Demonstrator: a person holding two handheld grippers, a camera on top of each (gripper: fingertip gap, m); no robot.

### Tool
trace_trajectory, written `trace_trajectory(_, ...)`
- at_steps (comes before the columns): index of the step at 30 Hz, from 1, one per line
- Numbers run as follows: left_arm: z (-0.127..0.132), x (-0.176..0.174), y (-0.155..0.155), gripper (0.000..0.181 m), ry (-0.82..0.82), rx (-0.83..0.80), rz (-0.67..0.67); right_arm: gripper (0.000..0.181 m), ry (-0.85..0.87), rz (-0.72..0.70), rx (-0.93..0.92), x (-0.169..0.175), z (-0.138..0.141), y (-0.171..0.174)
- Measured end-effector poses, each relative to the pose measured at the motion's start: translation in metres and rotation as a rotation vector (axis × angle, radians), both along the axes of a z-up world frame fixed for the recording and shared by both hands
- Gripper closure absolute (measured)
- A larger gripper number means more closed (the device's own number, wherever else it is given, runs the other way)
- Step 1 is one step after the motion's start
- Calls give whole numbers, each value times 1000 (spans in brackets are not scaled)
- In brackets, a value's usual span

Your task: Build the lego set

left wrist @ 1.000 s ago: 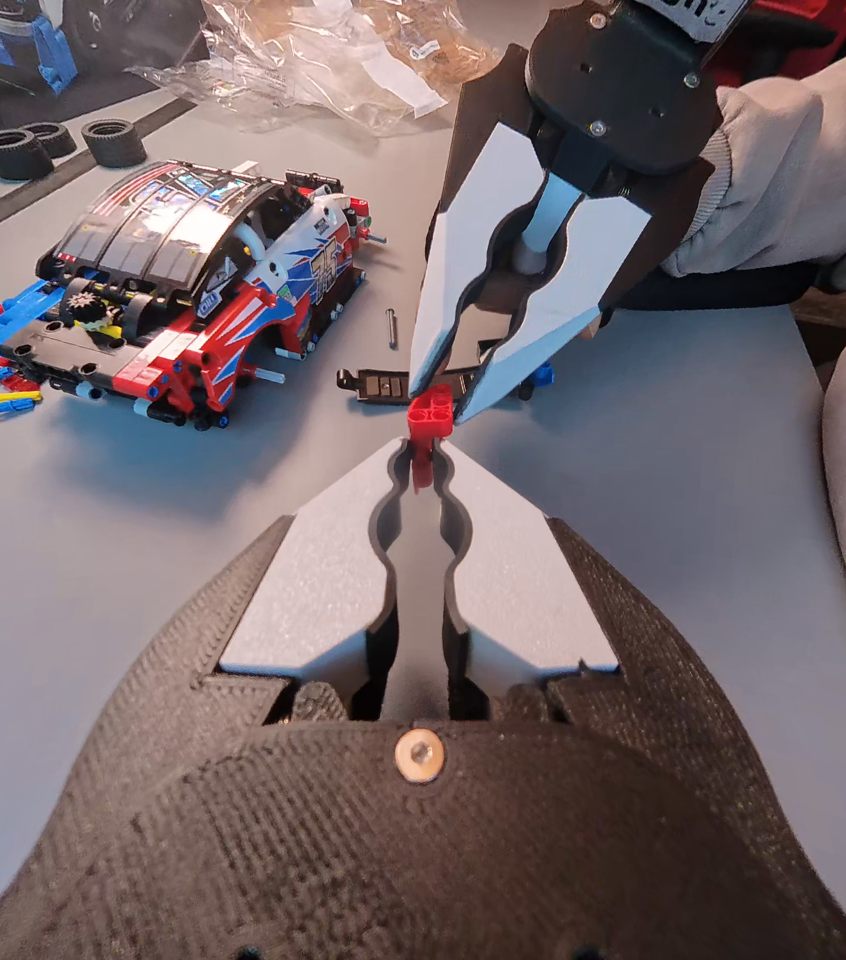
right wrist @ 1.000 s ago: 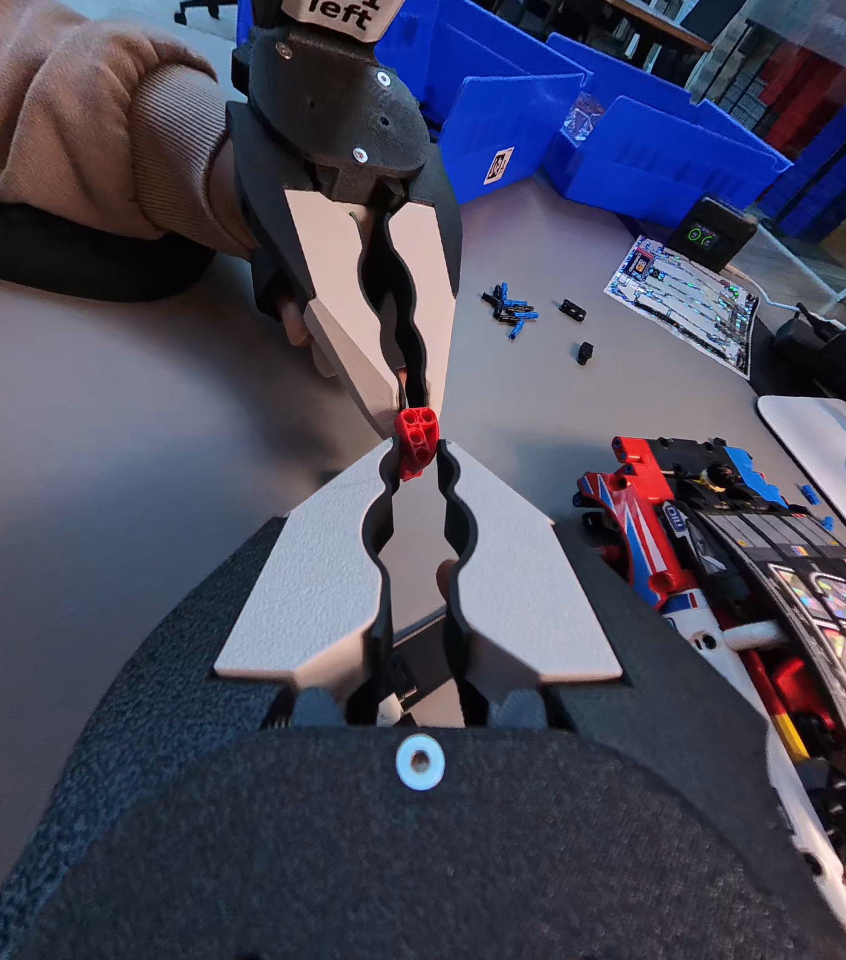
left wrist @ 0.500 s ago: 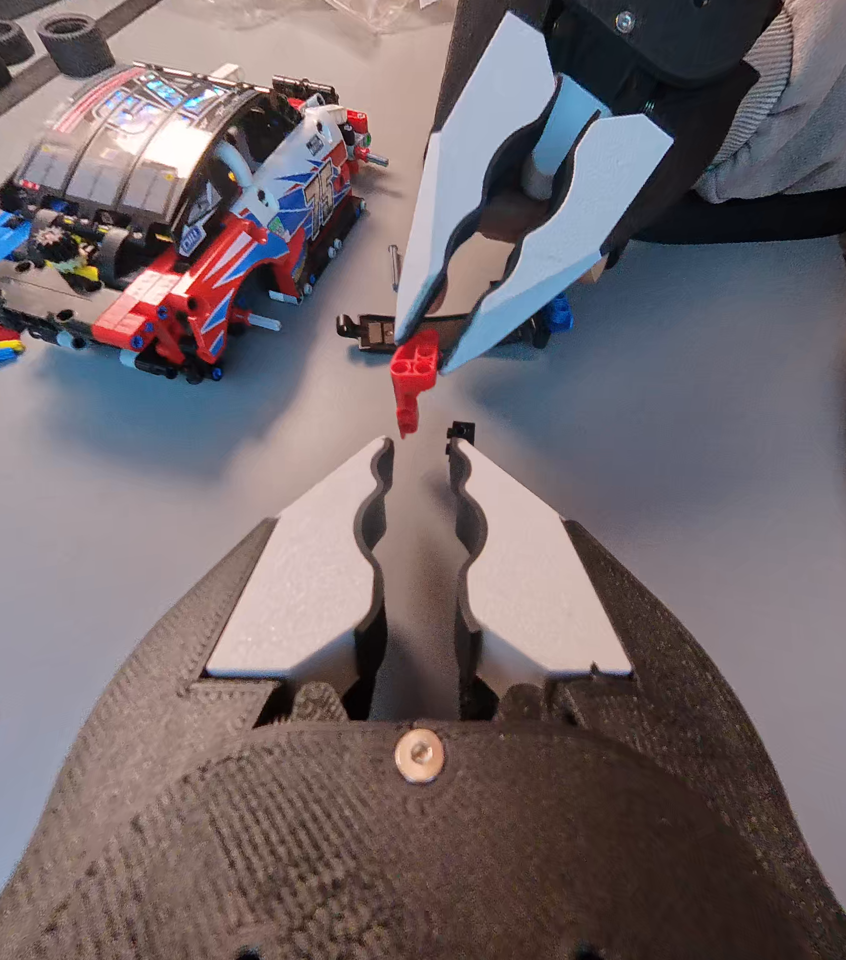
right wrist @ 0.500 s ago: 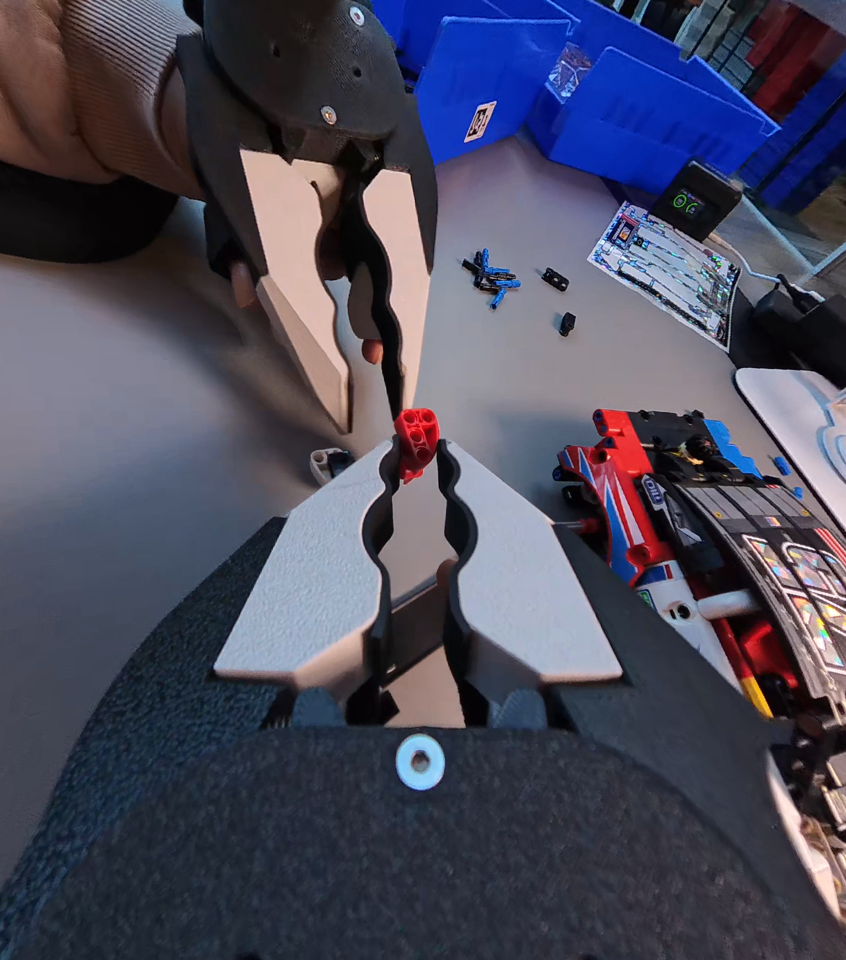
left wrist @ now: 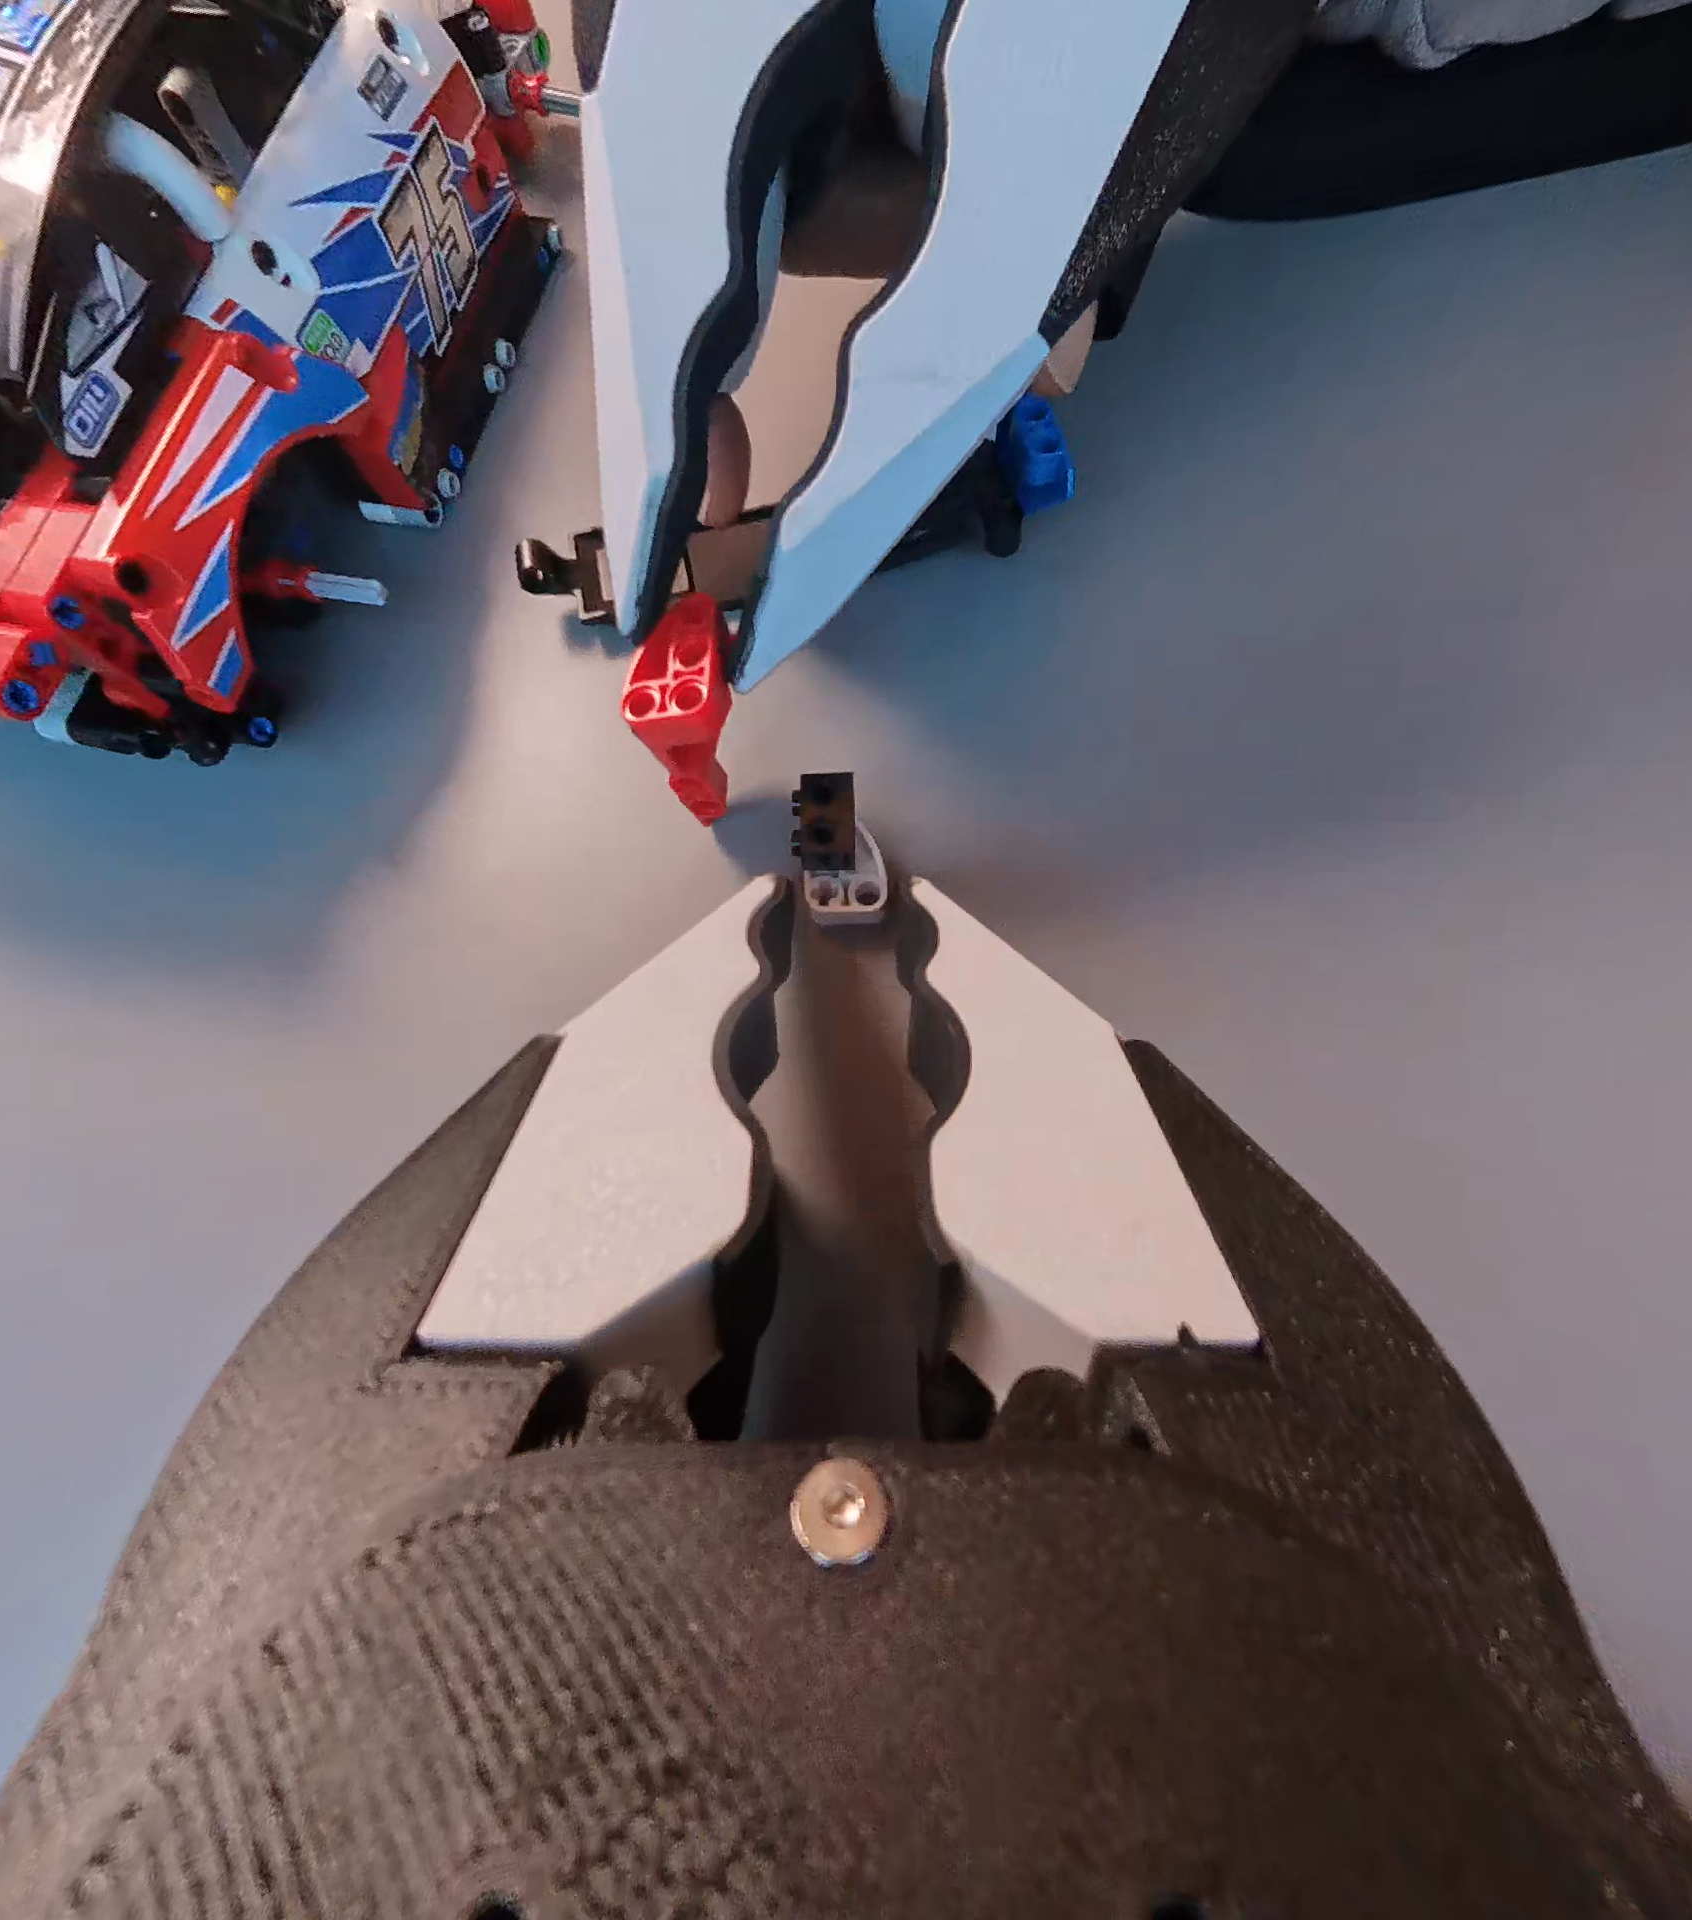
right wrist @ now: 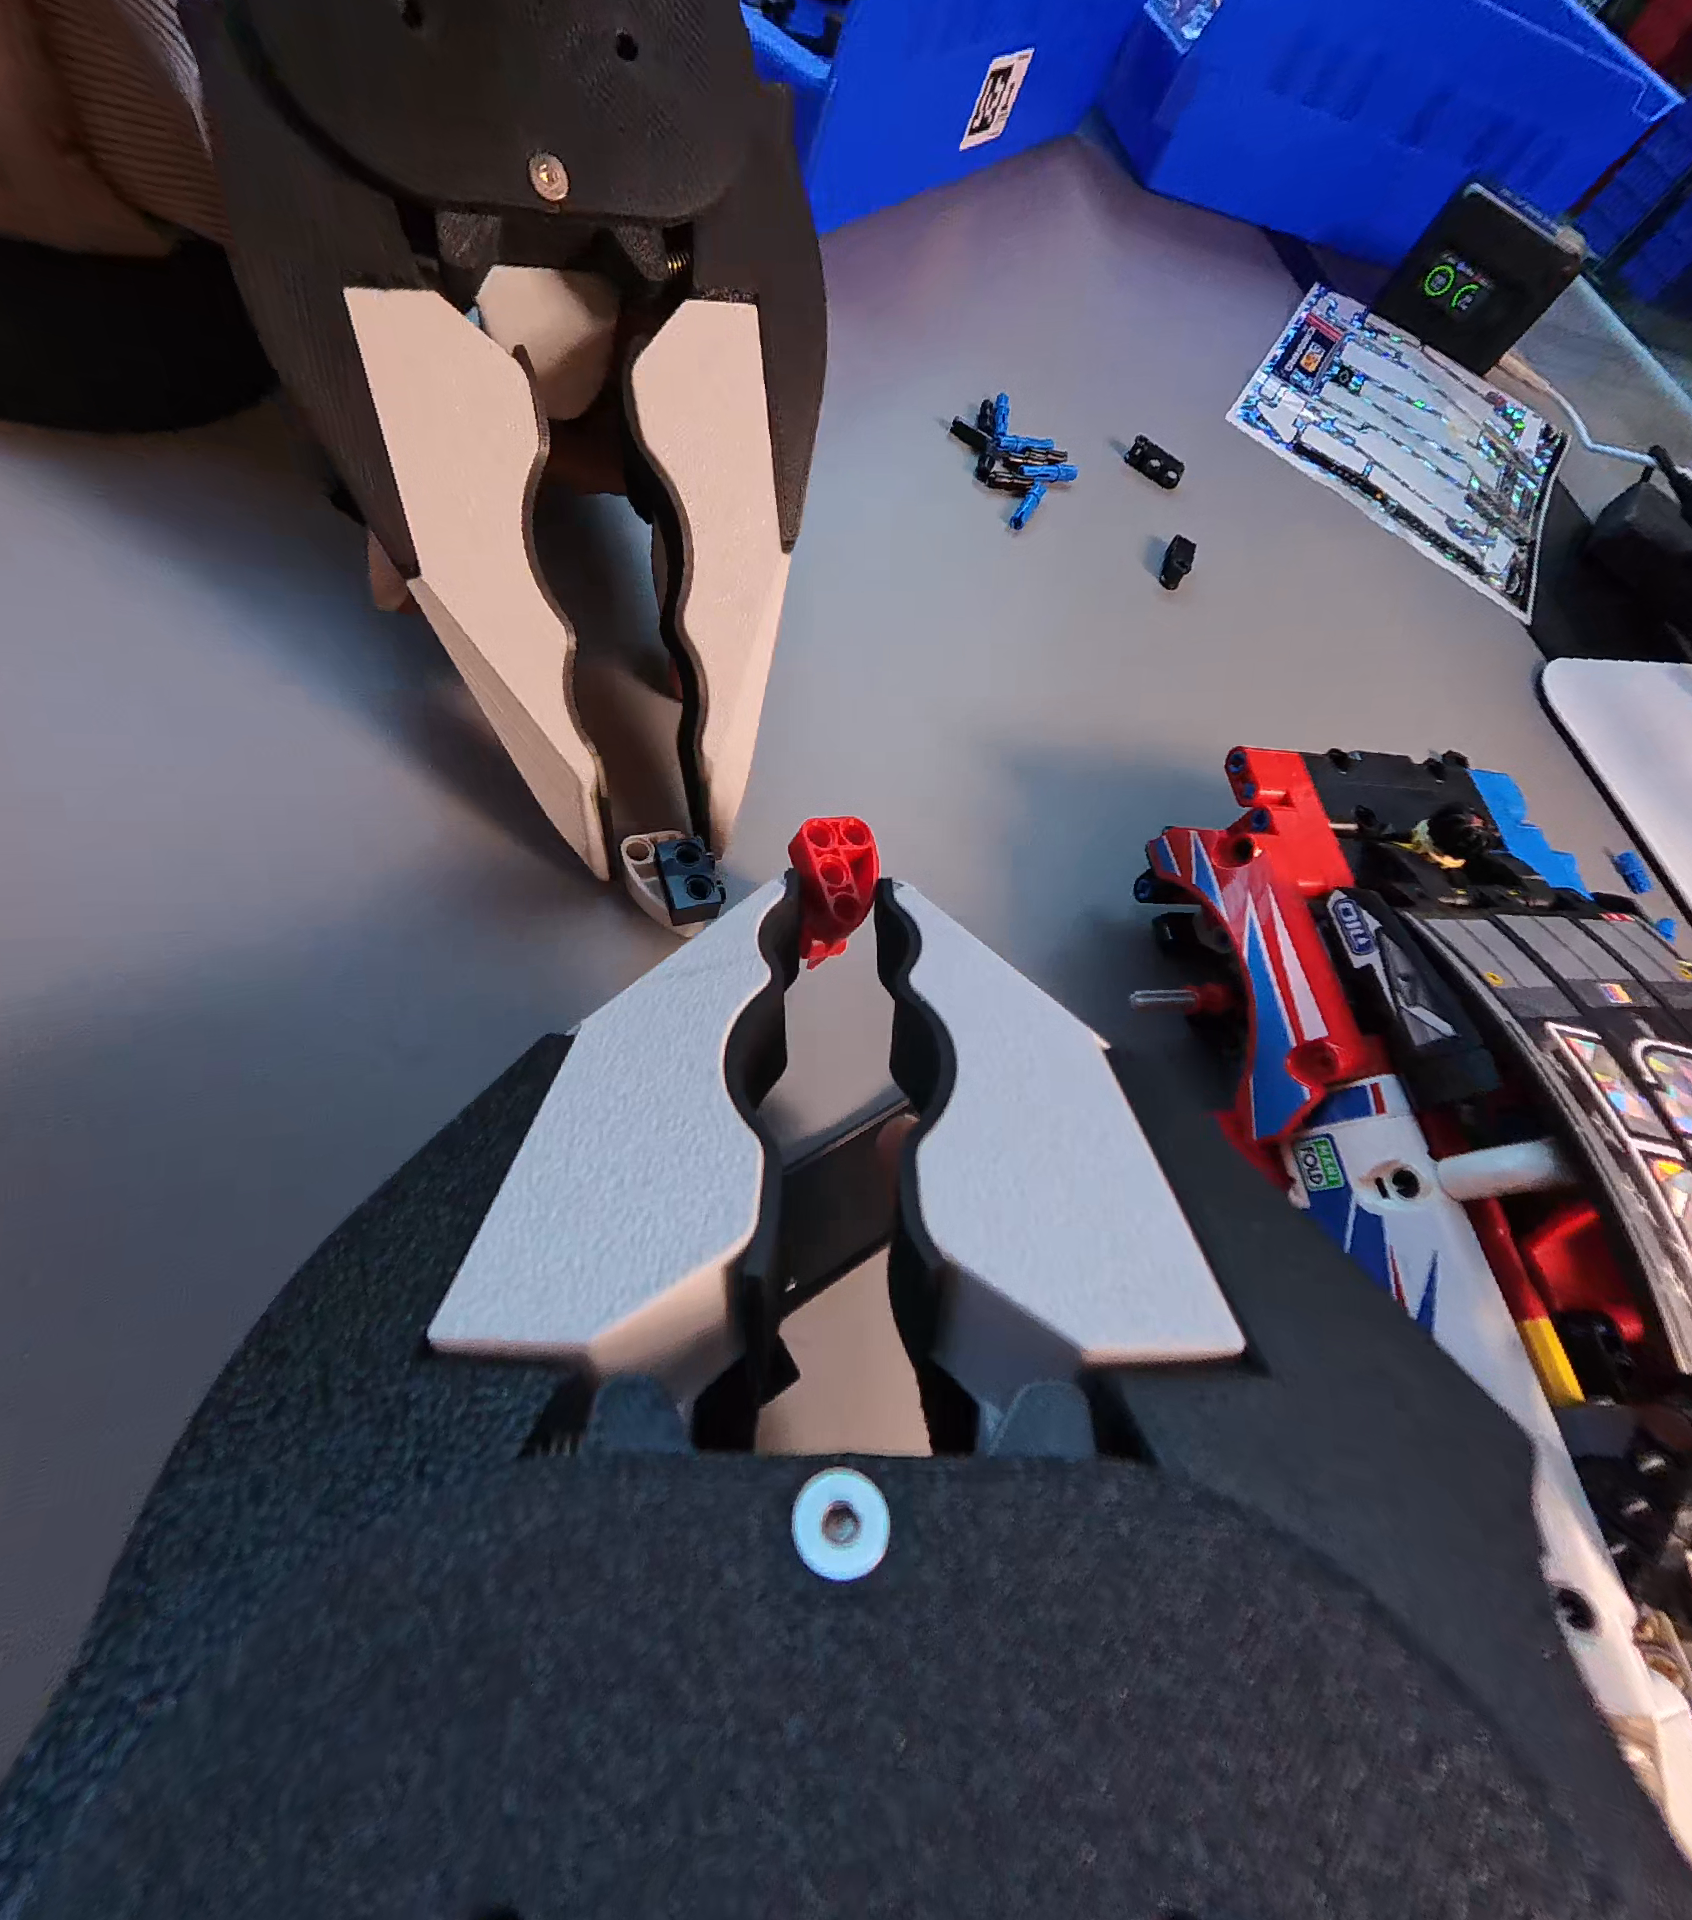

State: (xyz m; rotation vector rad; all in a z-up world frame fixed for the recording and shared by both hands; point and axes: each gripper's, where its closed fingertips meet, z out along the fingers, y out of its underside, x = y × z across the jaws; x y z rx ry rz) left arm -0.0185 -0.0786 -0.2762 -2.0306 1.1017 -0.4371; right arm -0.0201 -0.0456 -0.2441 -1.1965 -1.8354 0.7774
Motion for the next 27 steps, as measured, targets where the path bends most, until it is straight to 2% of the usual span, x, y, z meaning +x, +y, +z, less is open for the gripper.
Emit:
trace_trajectory(17,0,-3,1,168,16,36,-9,170,-1,10,1,0,-2,-3)
trace_trajectory(27,1,6,4,168,43,91,-62,170,-23,40,18,0,-6,-10)
